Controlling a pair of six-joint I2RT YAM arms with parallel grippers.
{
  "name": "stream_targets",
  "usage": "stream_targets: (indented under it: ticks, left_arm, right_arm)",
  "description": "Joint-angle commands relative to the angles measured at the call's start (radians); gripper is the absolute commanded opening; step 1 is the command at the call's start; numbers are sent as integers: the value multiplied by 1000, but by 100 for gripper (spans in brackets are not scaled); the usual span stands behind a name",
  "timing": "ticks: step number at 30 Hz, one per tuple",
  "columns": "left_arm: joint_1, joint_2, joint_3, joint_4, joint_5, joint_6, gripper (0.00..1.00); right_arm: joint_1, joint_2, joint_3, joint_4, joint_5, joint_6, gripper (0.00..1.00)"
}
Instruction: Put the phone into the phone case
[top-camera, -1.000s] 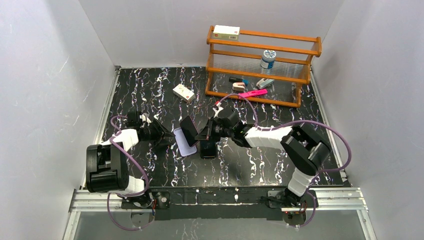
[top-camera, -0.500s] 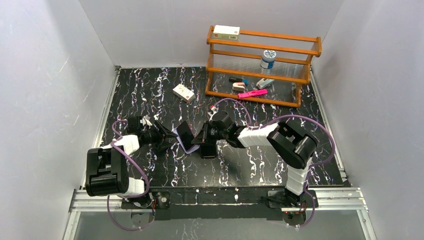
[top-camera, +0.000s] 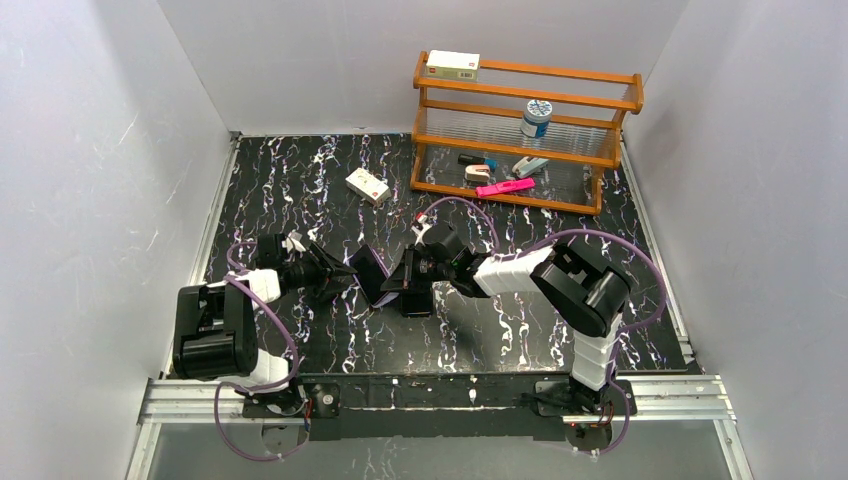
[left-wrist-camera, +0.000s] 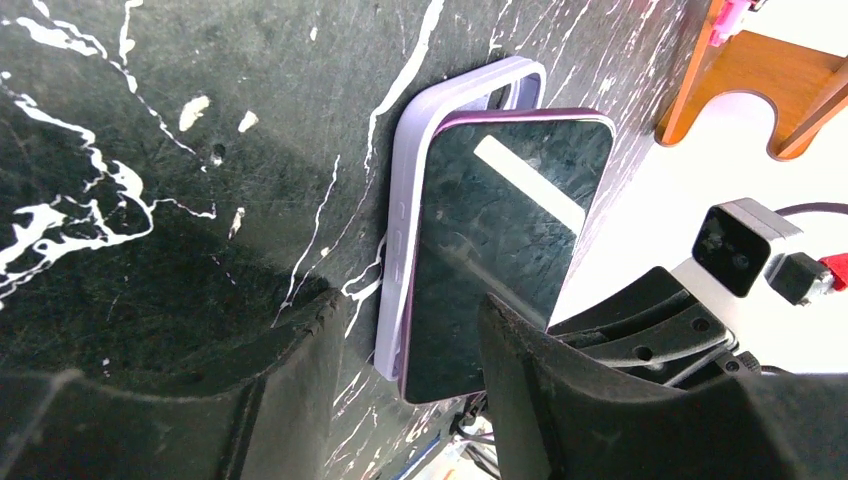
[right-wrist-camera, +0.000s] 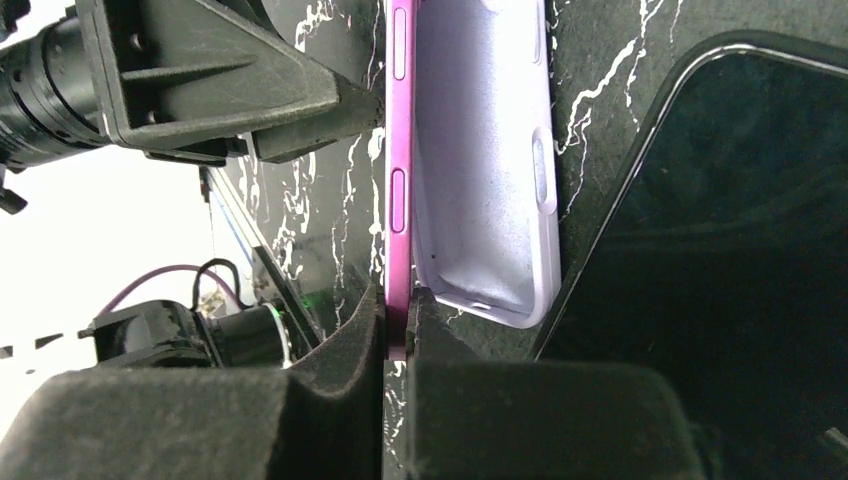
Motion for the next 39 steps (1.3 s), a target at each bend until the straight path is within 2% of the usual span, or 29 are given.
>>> stream_targets:
  ticks: [1,4,7,20,31,39]
  left_arm:
    - [0,6,24,5,32,1,48]
    - [0,13,30,5,44,9,50]
    - [0,30,34,6,49,15,50]
    - [0,70,19,26,48,20,47]
    - [-5,97,2,59,57,-8,42]
    - [-29,130,-27,142,70,-71,39]
  right_arm:
    - [1,-47,38,26,-45,-140,1]
    - [-6,-42,88,-68,-67,-239,1]
    - [-7,-43,67,-40,-36,-274,1]
    - [-17,20,7,49,-56,-187,1]
    - [-17,85,36,46,-69,-112,1]
    - [-17,100,24,38,-43,-69,1]
